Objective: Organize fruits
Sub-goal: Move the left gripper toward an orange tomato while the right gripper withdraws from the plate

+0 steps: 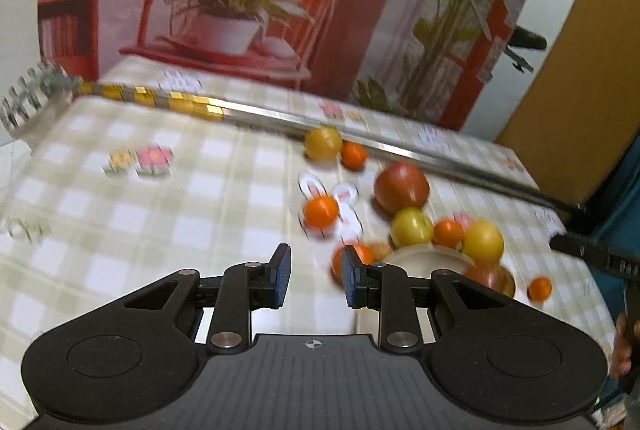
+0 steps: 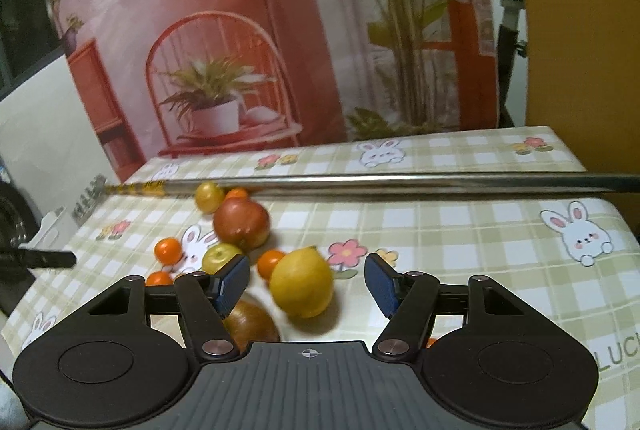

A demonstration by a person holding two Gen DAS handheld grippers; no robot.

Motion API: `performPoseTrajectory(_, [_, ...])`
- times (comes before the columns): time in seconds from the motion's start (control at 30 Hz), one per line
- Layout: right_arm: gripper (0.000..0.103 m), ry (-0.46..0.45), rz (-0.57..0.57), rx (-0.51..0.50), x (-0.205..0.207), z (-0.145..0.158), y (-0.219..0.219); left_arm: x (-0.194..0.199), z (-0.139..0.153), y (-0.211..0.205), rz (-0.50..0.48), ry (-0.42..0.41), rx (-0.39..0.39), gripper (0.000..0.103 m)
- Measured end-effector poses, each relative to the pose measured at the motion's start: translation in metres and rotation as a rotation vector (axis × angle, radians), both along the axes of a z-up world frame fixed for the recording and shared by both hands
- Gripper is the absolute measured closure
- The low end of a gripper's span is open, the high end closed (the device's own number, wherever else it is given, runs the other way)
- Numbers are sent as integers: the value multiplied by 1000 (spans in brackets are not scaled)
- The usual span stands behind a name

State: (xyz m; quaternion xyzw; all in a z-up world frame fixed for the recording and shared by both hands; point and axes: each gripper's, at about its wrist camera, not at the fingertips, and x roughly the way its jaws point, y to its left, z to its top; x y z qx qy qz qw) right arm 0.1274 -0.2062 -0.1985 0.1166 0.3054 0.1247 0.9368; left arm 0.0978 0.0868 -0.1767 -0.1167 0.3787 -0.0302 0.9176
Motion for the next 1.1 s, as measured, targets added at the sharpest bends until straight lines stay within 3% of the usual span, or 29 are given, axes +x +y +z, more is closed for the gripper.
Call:
performPoseTrajectory(0.23, [42,-7,-19,-5,4,-5,-7,24,17,0,-31,11,8,74])
performPoseTrajectory(0.4, [42,9,-20,-8,7,-14,-8,57,-1,-26,-151,93,-9,75])
performPoseTrajectory(0.53, [42,18,-31,13,9,-18,-14,83,-20,-52,-239,173,43,75])
performPoseTrajectory(0.67, [42,19,-42,22,8,-23,-22,102,-33,-49,-180,219,15,75])
performPoseTrajectory(0.87, [42,36,-64,50,12,-31,-32,121,-38,-27,-14,211,-3,75])
performPoseTrajectory(1.0, [42,41,-63,64,12,-35,-33,130,-47,-26,-9,232,10,74])
performPoseTrajectory(1.1, [42,44,-68,69,11,-37,-36,137,-54,-29,-2,231,46,67])
